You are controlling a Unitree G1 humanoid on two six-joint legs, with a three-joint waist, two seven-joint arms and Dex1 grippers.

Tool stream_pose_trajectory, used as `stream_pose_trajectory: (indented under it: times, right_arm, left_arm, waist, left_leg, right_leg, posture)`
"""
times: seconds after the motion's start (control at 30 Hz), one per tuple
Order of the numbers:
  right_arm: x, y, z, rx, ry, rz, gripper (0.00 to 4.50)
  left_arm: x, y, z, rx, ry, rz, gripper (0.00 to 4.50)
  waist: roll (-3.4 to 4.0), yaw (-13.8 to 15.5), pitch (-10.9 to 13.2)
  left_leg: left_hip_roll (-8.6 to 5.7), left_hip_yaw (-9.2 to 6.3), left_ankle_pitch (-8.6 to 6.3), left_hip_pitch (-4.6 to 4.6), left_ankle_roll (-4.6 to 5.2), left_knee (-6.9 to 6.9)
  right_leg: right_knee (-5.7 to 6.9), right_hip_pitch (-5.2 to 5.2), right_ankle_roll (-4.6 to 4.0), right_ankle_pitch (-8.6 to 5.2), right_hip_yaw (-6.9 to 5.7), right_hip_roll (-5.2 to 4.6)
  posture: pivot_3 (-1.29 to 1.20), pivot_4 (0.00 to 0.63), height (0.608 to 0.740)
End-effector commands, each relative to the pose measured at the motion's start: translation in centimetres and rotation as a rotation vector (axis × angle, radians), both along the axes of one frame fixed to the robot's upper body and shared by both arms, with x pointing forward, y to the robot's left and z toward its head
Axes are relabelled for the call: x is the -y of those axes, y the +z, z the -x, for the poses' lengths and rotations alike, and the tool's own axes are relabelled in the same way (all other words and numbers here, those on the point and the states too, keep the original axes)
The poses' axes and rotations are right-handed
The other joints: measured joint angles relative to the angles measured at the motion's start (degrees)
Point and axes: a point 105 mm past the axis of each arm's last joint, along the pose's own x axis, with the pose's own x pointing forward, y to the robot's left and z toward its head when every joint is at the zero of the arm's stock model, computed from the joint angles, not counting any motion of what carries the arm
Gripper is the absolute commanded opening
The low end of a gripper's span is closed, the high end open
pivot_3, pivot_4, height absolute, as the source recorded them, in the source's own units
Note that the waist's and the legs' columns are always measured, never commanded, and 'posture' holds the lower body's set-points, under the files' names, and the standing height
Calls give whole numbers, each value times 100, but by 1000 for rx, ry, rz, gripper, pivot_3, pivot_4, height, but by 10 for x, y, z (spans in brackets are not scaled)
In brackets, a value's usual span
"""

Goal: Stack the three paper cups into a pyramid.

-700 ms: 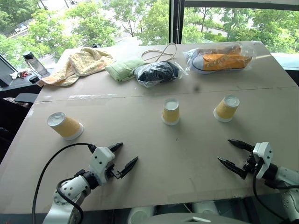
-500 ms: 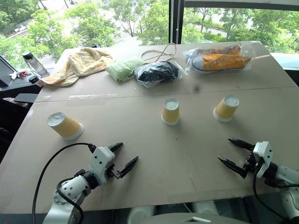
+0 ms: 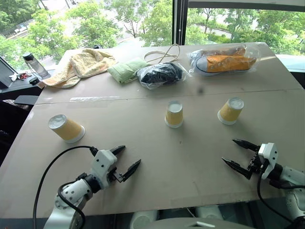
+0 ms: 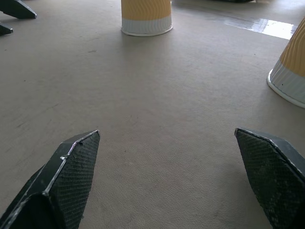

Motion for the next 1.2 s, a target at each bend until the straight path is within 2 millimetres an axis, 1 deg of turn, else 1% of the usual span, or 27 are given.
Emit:
stream_pose_trajectory:
  times: [0.03,0.17,0.27,0.37,0.47,0.5,0.6,0.63,0.73,0.87,0.97,1.1,1.2]
  right_arm:
    - [-7,4,-1,16,21,-13,4500]
    - [-25,20,-11,55,32,-89,4500]
    - [-43,27,-21,82,38,-120,4500]
    - [-73,41,-45,110,30,-180,4500]
    - [-99,56,-61,148,53,-214,4500]
    - [-105,57,-65,153,57,-211,4500]
    - [-125,62,-78,168,64,-221,4500]
    - [-132,64,-81,174,69,-225,4500]
    - [-149,69,-94,191,79,-226,4500]
    - [-165,73,-106,197,94,-227,4500]
    - [-174,75,-111,196,104,-229,4500]
    - [-188,74,-113,191,133,-237,4500]
    - [-193,75,-114,188,133,-252,4500]
  left_arm:
    - [-4,5,-1,21,11,-7,4479]
    - [-7,14,-6,45,6,-8,4479]
    - [-7,26,-16,66,-3,2,4479]
    - [-1,51,-26,97,-74,37,4479]
    - [5,71,-25,92,-187,57,4479]
    - [6,77,-24,87,-215,72,4479]
    - [6,105,-23,111,-288,149,4479]
    - [6,112,-22,114,-314,155,4479]
    - [6,127,-14,74,-393,177,4479]
    - [5,136,-5,21,-443,170,4479]
    - [1,139,-5,13,-432,142,4479]
    - [-6,139,-6,13,-409,110,4479]
    - [-6,140,-7,20,-406,114,4479]
  waist:
    - [0,-1,0]
    - [1,-10,1]
    - [4,0,4]
    - [0,-6,6]
    - [2,-21,8]
    - [2,-22,7]
    - [-1,-18,8]
    - [-1,-18,8]
    - [0,-40,10]
    - [1,-72,11]
    - [2,-94,12]
    - [2,-152,12]
    - [2,-174,12]
  left_leg:
    - [0,0,0,0,0,0]
    - [1,0,0,0,0,0]
    - [2,-5,0,0,0,0]
    - [0,-8,0,-2,-1,0]
    - [-1,-9,1,-6,-2,0]
    - [-1,-10,1,-8,-3,-2]
    - [-2,-15,13,-36,-25,-4]
    - [-1,-21,17,-53,-30,-2]
    - [0,-20,22,-61,-39,-3]
    - [0,-11,24,-56,-42,-4]
    - [1,-11,24,-56,-43,-4]
    - [2,-10,25,-55,-44,-4]
    - [3,-8,25,-54,-44,-5]
  right_leg:
    - [0,0,0,0,0,0]
    - [3,-1,0,0,0,0]
    - [6,-2,0,0,-4,1]
    - [5,-3,0,0,-6,2]
    - [11,-13,0,0,-6,4]
    - [10,-17,0,0,-6,4]
    - [6,-49,0,0,-13,5]
    - [9,-65,1,0,-18,8]
    - [18,-82,0,0,-16,13]
    - [26,-87,0,0,-13,20]
    - [27,-88,0,0,-14,23]
    - [29,-89,0,0,-15,26]
    - [30,-90,0,0,-14,26]
  posture:
    - [0,150,740]
    - [0,150,740]
    - [0,150,740]
    - [0,150,740]
    - [0,150,740]
    - [0,150,740]
    - [0,150,740]
    - [0,150,740]
    - [0,150,740]
    - [0,150,740]
    - [0,150,740]
    - [0,150,740]
    - [0,150,740]
